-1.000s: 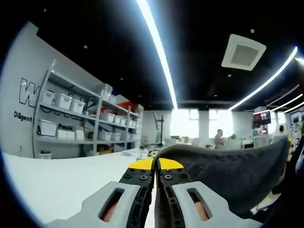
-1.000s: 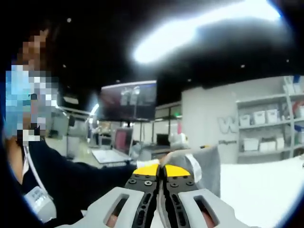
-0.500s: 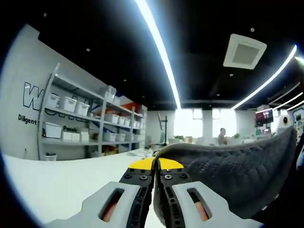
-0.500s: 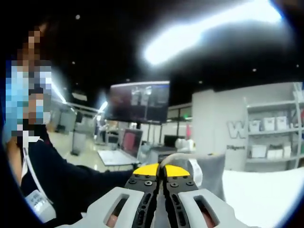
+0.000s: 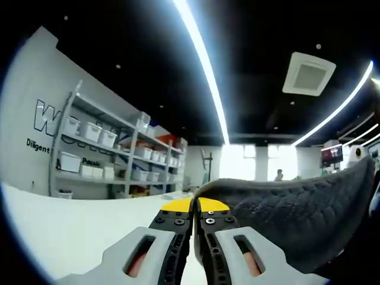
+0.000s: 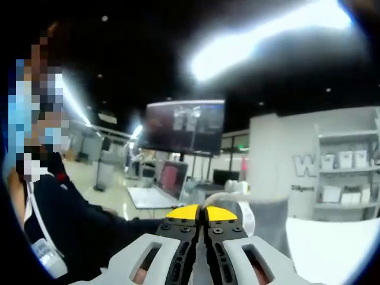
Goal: Open the folded towel by lifting each exposed corner and separating the folded layers until the towel lies flat within the target outline without major curled edges
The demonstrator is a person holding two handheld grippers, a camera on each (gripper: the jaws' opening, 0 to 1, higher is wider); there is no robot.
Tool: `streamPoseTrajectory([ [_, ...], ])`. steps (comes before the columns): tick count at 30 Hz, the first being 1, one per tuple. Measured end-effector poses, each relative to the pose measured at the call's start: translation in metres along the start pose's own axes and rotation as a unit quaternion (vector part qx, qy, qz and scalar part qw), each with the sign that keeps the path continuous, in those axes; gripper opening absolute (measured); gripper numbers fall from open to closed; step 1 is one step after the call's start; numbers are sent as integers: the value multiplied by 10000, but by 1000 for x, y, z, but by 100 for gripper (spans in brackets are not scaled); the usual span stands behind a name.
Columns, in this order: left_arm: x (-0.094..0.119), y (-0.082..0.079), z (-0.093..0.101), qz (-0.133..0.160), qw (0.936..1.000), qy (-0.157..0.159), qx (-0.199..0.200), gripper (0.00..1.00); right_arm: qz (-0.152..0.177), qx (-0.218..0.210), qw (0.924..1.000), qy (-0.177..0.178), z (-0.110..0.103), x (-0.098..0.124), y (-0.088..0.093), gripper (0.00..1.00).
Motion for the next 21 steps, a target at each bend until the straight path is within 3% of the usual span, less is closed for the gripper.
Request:
streamPoseTrajectory([
  [9,34,5,-17,60,9998,-175,70,1,-136,35,9997,-211,-9,-20,4,0],
  [21,66,21,-17,-29,9990,-437,104,1,-210,-33,9989,-413,-20,-37,20,0],
])
Point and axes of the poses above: the point that each gripper's makers call its tool centre point, and the gripper's own axes: x roughly backward along the fingers, z roughly to its right, y roughly out of its underside, the point moved 10 cm from there along x, roughly backward along the fingers, and after that the axes turned 11 degrees about -z, right-handed, at the moved point
